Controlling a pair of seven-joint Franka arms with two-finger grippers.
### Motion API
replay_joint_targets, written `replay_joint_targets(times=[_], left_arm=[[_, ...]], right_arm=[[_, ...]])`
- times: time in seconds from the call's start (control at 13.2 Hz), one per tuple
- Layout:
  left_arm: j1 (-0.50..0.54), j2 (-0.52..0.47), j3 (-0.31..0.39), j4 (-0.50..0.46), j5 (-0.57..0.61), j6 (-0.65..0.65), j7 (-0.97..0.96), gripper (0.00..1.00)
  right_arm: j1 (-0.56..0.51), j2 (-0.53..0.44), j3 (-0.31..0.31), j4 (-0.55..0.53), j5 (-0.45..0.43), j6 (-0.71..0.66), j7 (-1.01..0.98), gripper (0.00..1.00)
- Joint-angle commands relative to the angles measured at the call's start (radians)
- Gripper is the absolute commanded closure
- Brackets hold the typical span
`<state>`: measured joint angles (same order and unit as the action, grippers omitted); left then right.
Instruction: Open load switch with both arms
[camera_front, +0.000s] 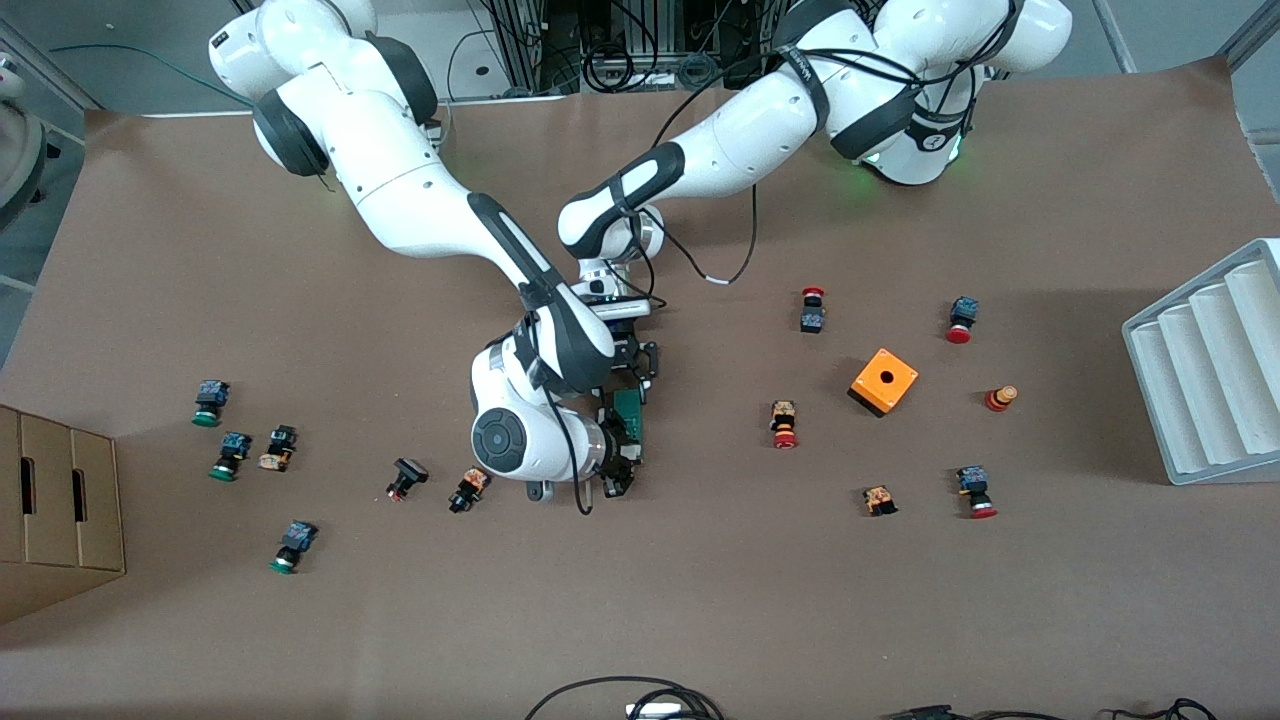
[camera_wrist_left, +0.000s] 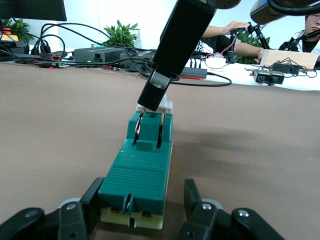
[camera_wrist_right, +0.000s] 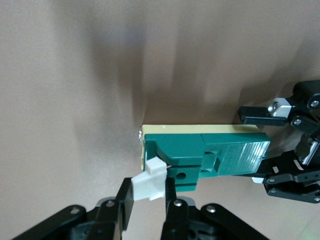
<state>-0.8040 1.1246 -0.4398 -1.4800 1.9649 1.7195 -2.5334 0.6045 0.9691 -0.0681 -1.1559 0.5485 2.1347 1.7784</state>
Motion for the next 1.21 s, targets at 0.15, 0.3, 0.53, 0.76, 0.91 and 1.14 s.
replay_joint_targets(times=[0.15, 0.3, 0.53, 0.76, 0.91, 1.14], left_arm=[[0.000, 0.020, -0.010, 0.026, -0.011, 0.000, 0.041, 0.39], [0.000, 0.020, -0.010, 0.026, -0.011, 0.002, 0.050, 0.39], [0.000, 0.021, -0.010, 0.026, -0.012, 0.002, 0.050, 0.42], [0.002, 0.021, -0.010, 0.026, -0.012, 0.002, 0.051, 0.44], [0.002, 0.020, -0.010, 0.026, -0.012, 0.002, 0.051, 0.45], [0.003, 0.021, -0.010, 0.026, -0.011, 0.003, 0.051, 0.46]], right_arm=[[0.000, -0.053, -0.002, -0.042, 0.002, -0.019, -0.008, 0.70], [0.000, -0.059, -0.002, -0.044, 0.001, -0.019, -0.008, 0.70], [0.000, -0.099, 0.001, -0.103, 0.001, -0.018, -0.034, 0.70], [0.001, -0.112, 0.001, -0.122, 0.001, -0.016, -0.037, 0.70], [0.001, -0.127, 0.001, -0.143, -0.008, -0.015, -0.042, 0.70], [0.001, -0.139, 0.016, -0.173, -0.018, 0.008, -0.054, 0.70]])
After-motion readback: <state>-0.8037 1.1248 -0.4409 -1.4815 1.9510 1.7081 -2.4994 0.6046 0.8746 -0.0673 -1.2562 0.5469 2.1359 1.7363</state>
